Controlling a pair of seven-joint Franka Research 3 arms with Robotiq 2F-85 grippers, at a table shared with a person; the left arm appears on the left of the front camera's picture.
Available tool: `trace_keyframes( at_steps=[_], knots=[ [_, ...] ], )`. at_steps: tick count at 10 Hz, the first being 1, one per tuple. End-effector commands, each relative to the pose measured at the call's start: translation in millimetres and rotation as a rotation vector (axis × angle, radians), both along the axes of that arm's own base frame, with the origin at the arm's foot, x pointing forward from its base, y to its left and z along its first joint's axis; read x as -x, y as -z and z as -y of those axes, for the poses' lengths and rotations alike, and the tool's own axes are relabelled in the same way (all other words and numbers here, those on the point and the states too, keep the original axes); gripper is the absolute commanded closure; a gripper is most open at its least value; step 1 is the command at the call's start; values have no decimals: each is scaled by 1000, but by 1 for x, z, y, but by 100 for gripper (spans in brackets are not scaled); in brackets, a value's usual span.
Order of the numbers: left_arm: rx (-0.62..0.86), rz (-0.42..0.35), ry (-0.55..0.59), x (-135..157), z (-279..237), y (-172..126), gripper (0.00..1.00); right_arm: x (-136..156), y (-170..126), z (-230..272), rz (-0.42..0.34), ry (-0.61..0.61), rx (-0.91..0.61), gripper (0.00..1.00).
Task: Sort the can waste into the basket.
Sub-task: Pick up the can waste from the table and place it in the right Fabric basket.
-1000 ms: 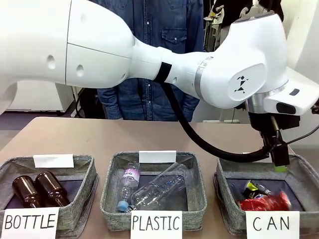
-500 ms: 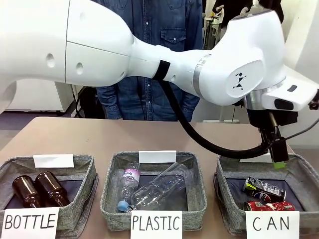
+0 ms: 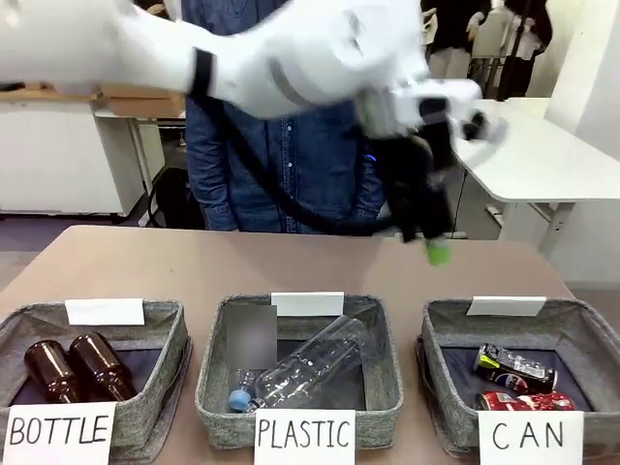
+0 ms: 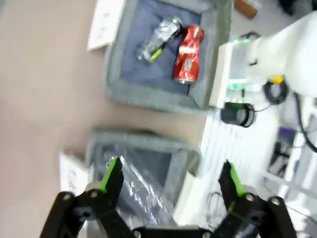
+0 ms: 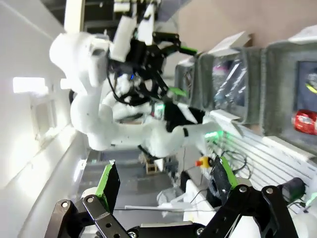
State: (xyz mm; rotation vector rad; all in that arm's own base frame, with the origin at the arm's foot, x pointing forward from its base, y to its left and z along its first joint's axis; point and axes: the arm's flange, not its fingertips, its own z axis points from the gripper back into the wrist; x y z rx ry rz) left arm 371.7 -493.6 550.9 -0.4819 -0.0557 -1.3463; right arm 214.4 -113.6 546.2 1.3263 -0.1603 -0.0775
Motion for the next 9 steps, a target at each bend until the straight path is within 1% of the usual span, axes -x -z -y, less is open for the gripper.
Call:
trace_keyframes(
  at_steps=[1, 2, 3, 4, 5, 6, 7, 8, 9],
  knots=[
    [102, -56, -265, 21, -134, -14, 0, -65, 13, -57, -38, -186, -83, 0],
    [130, -70, -448, 30, -195, -21, 0, -89, 27, -92, -74, -246, -87, 0],
    [186, -100, -650, 43, -254, -26, 0, -108, 38, -128, -100, -313, -137, 0],
    [283, -100, -844, 61, -307, -29, 0, -125, 46, -162, -108, -368, -201, 0],
    [392, -189, -1063, 82, -359, -25, 0, -138, 51, -193, -127, -414, -285, 0],
    [441, -223, -1197, 93, -395, -17, 0, -147, 55, -214, -105, -336, -299, 0],
    [495, -331, -1215, 105, -430, -2, 0, -153, 60, -225, -83, -239, -315, 0],
    [635, -453, -1172, 118, -463, 18, 0, -158, 66, -223, -55, -190, -275, 0],
    [754, -469, -1075, 122, -473, 26, 0, -163, 70, -215, -35, -144, -229, 0]
  ],
)
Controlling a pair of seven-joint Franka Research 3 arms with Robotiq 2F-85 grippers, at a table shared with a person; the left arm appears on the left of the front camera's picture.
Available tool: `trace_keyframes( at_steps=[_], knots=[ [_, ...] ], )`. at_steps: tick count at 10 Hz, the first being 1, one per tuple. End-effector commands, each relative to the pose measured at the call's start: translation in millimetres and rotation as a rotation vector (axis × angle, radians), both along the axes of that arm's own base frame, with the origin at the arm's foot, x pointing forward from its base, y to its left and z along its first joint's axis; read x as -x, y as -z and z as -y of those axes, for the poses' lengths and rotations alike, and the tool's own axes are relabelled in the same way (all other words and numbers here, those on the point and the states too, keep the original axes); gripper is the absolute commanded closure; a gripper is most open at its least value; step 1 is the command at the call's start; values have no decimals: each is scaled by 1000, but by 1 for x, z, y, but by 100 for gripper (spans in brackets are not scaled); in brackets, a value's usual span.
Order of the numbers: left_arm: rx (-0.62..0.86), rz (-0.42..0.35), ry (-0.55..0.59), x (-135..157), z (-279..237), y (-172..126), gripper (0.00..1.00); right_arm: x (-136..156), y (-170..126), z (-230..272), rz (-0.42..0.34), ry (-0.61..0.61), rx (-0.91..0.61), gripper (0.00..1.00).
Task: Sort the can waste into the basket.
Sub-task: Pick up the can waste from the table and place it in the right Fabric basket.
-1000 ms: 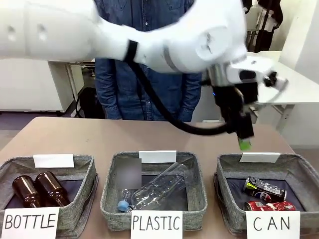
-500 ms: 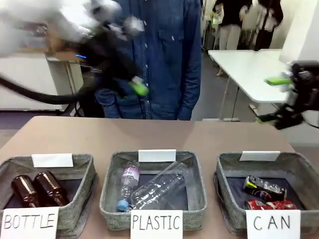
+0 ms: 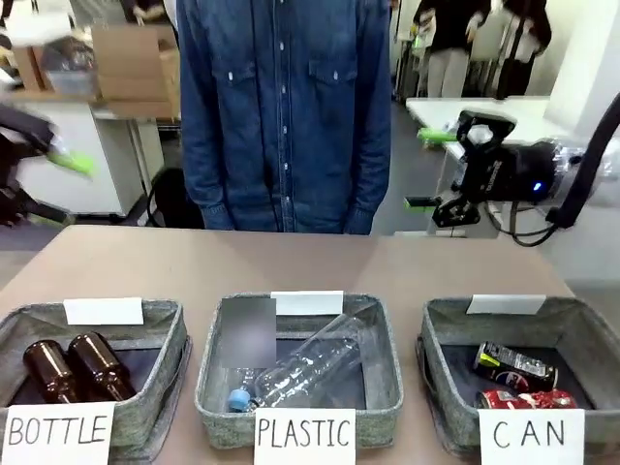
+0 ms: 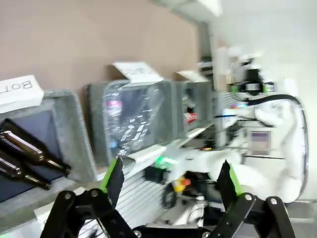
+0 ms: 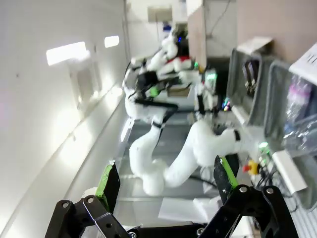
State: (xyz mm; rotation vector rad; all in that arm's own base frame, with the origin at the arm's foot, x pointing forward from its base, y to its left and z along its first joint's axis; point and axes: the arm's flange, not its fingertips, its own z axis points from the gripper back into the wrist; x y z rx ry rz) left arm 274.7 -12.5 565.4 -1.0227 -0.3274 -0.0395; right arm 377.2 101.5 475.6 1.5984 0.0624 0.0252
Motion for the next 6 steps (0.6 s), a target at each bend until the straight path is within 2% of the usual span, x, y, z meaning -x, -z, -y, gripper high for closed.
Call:
trace_keyframes(
  at_steps=[1, 2, 6],
  knots=[
    [-130, -1, 28, 0, 28, 7, 0, -7, 2, 19, 47, 129, 130, 0],
    [-130, -1, 28, 0, 28, 7, 0, 0, 0, 0, 0, 0, 0, 0],
    [-130, -1, 28, 0, 28, 7, 0, 0, 0, 0, 0, 0, 0, 0]
  ],
)
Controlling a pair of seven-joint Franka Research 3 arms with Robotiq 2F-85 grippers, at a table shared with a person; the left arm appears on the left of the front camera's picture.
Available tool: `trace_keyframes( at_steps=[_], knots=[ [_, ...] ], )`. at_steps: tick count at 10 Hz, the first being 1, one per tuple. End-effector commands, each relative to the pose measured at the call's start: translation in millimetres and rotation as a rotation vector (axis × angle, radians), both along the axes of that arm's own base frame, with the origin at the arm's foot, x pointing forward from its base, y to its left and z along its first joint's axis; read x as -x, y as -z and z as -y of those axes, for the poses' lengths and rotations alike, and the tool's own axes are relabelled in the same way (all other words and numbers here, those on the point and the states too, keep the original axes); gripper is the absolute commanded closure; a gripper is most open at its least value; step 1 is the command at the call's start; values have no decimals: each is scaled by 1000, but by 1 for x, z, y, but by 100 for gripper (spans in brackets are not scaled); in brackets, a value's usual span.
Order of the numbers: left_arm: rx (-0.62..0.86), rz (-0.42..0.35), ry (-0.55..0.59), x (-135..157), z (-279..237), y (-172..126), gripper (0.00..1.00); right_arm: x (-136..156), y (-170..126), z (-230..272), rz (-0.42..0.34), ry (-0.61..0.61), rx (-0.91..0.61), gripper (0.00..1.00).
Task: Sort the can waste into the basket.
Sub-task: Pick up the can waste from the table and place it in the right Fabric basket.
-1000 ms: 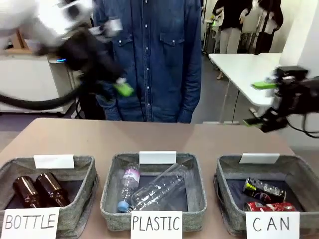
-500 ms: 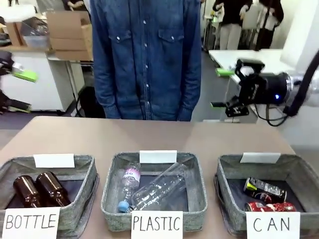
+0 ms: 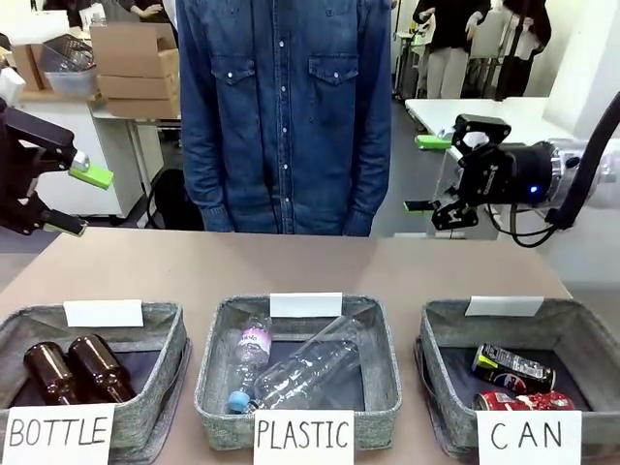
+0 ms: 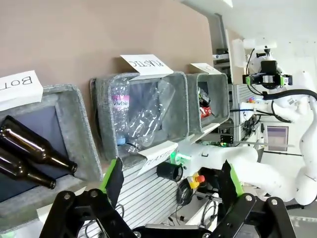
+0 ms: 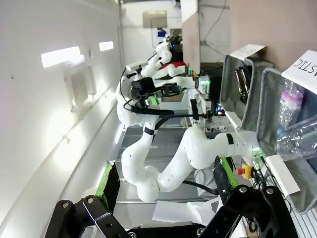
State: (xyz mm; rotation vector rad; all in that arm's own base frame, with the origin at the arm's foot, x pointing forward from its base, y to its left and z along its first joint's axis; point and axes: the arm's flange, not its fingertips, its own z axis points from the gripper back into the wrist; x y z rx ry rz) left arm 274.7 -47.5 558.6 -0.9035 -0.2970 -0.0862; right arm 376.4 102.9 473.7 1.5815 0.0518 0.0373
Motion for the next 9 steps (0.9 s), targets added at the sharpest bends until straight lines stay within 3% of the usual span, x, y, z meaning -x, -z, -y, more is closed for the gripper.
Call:
trace_keyframes(
  at_steps=[1, 9],
  knots=[
    [-4, 7, -5, 0, -7, 0, 0, -1, -2, 1, -15, 1, -16, 0],
    [-4, 7, -5, 0, -7, 0, 0, -1, -2, 1, -15, 1, -16, 0]
  ],
)
